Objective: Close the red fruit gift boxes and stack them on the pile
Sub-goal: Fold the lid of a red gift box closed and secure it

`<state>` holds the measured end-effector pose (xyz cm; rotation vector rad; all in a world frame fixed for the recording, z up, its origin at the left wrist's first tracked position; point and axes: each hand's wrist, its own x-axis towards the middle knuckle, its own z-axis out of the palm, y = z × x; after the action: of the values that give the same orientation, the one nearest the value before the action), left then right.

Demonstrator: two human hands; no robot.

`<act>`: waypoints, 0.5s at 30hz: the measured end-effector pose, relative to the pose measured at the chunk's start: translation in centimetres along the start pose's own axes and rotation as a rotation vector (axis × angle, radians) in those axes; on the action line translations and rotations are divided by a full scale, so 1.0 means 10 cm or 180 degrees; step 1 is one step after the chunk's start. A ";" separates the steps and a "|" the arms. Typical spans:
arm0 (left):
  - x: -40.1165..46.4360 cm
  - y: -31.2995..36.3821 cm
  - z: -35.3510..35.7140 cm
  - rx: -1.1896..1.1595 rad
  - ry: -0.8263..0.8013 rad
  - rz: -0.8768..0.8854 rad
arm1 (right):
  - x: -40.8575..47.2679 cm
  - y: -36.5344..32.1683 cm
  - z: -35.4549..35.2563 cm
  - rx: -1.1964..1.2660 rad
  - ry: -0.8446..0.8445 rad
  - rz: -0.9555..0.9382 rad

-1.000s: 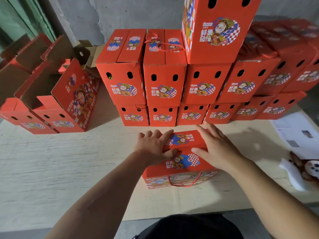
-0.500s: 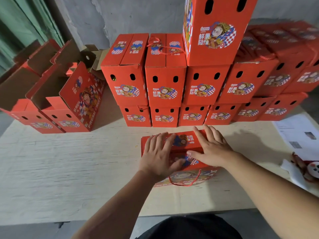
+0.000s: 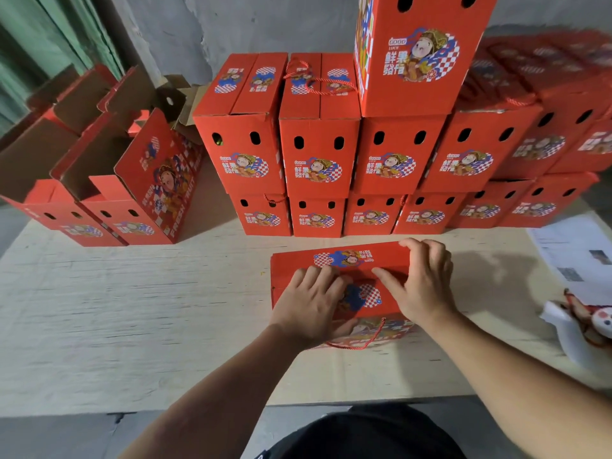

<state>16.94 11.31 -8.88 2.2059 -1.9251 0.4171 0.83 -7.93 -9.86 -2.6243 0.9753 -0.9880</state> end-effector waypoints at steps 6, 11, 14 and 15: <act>0.00 0.19 0.07 -0.0024 -0.0139 -0.0053 | 0.00 -0.06 -0.08 -0.0359 -0.0172 -0.1041; 0.01 0.18 0.09 -0.0131 0.0071 -0.0144 | -0.34 -0.12 -0.15 -0.0506 -0.0937 -0.0752; 0.04 0.17 0.06 -0.0271 0.0125 -0.0272 | -0.24 -0.17 -0.19 -0.0389 -0.1359 -0.0405; 0.04 0.17 0.05 -0.0323 0.0100 -0.0313 | -0.20 -0.18 -0.20 -0.0330 -0.1384 -0.0355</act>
<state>15.40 10.51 -9.25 2.2044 -1.7724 0.3294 -0.62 -5.16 -8.74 -2.8273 0.7975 -0.3598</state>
